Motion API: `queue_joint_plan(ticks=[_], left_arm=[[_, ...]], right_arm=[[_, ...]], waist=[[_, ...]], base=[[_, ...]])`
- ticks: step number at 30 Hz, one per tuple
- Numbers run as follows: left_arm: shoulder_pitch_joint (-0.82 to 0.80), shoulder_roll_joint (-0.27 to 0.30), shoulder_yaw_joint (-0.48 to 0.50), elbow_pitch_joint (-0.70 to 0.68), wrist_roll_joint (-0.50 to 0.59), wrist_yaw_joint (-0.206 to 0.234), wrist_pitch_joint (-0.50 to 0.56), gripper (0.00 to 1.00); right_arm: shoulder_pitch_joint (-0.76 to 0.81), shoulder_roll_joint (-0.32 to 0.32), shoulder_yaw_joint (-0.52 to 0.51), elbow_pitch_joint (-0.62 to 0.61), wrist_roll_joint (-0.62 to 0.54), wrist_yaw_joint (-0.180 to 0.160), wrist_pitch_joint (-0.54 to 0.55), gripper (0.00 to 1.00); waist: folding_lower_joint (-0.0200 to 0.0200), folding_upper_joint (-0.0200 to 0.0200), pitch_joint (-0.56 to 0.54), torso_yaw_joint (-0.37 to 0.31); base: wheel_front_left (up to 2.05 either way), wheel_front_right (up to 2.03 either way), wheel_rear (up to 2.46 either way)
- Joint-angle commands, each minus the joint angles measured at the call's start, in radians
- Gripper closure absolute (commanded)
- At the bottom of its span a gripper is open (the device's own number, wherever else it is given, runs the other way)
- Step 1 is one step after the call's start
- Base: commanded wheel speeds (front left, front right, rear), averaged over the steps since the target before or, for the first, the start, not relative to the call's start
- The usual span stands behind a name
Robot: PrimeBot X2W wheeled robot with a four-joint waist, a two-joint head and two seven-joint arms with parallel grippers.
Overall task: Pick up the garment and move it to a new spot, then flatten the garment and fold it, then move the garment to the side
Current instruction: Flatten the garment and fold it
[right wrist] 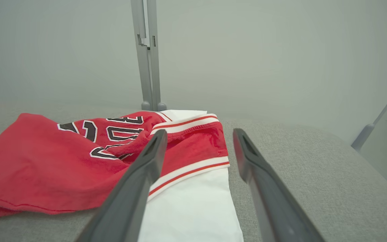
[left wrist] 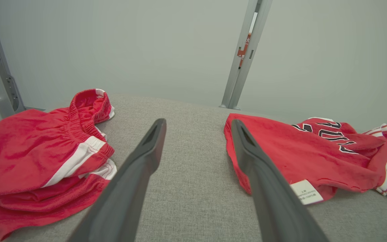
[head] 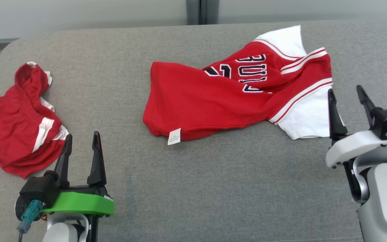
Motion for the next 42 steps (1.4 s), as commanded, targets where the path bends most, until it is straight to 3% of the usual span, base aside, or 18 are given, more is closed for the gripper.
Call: queue_joint_plan(ticks=[1, 18, 42], left_arm=[[0.018, 0.004, 0.012, 0.008, 0.011, 0.002, 0.001, 0.00], [0.095, 0.004, -0.021, 0.062, 0.041, 0.017, 0.001, 0.00], [0.097, 0.004, -0.016, 0.096, 0.015, 0.005, 0.001, 0.00]], right_arm=[[0.029, 0.009, 0.009, -0.008, 0.015, -0.001, -0.011, 0.00], [0.190, 0.057, 0.057, 0.007, 0.067, -0.001, -0.030, 0.00], [0.174, 0.067, 0.045, 0.000, 0.121, -0.001, 0.017, 0.00]], waist=[[0.0000, -0.0001, -0.064, -0.065], [0.0000, -0.0001, -0.172, -0.084], [0.0000, -0.0001, -0.165, -0.060]], base=[[0.00, 0.00, 0.00], [0.00, 0.00, 0.00], [0.00, 0.00, 0.00]])
